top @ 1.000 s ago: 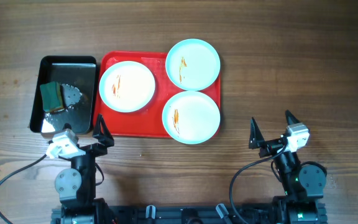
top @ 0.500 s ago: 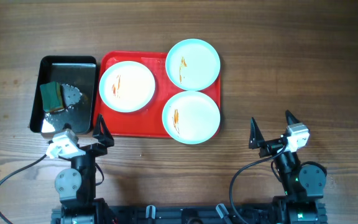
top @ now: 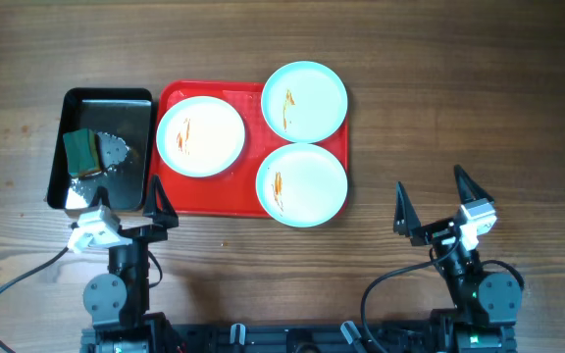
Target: Clean dirty plates on tray and stack at the side
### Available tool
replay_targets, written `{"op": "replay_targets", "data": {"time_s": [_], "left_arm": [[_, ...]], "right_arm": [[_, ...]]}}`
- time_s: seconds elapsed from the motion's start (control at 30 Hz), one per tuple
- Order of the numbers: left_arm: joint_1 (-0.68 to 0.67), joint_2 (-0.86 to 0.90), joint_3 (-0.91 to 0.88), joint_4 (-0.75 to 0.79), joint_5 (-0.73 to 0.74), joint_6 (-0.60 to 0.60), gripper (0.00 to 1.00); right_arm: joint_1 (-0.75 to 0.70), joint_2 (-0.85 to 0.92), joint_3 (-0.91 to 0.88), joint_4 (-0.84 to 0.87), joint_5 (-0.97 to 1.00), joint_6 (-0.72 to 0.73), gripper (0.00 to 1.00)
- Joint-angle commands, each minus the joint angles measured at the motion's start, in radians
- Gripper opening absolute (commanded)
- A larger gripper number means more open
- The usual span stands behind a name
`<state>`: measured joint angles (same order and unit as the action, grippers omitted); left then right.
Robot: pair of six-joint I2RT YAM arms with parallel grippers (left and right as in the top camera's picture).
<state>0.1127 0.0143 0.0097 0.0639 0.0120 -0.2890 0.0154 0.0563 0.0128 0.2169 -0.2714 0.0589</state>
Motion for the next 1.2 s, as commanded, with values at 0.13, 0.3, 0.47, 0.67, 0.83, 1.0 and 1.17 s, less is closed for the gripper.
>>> {"op": "replay_targets", "data": {"time_s": [0.13, 0.3, 0.47, 0.67, 0.83, 1.0, 1.17], "left_arm": [[-0.003, 0.104, 0.115, 0.029, 0.018, 0.024, 1.00], [-0.003, 0.388, 0.351, -0.064, 0.035, 0.025, 1.00], [-0.003, 0.731, 0.713, -0.367, 0.086, 0.053, 1.00], [-0.003, 1.111, 1.125, -0.740, 0.111, 0.098, 1.00], [-0.004, 1.353, 1.286, -0.851, 0.241, 0.102, 1.00], [-0.004, 1.445, 1.286, -0.816, 0.269, 0.049, 1.00], [0.034, 1.454, 1.287, -0.815, 0.157, -0.101, 0.99]], "right_arm": [[0.000, 0.282, 0.253, 0.064, -0.098, -0.006, 1.00], [0.000, 0.635, 0.537, 0.009, -0.186, -0.059, 1.00], [0.000, 0.963, 0.806, -0.108, -0.343, -0.058, 0.99], [0.000, 1.272, 1.088, -0.324, -0.437, -0.059, 1.00], [0.001, 1.473, 1.419, -0.738, -0.445, -0.180, 1.00], [0.004, 1.509, 1.425, -0.700, -0.448, -0.081, 1.00], [0.097, 1.552, 1.430, -0.564, -0.295, 0.076, 0.99]]}}
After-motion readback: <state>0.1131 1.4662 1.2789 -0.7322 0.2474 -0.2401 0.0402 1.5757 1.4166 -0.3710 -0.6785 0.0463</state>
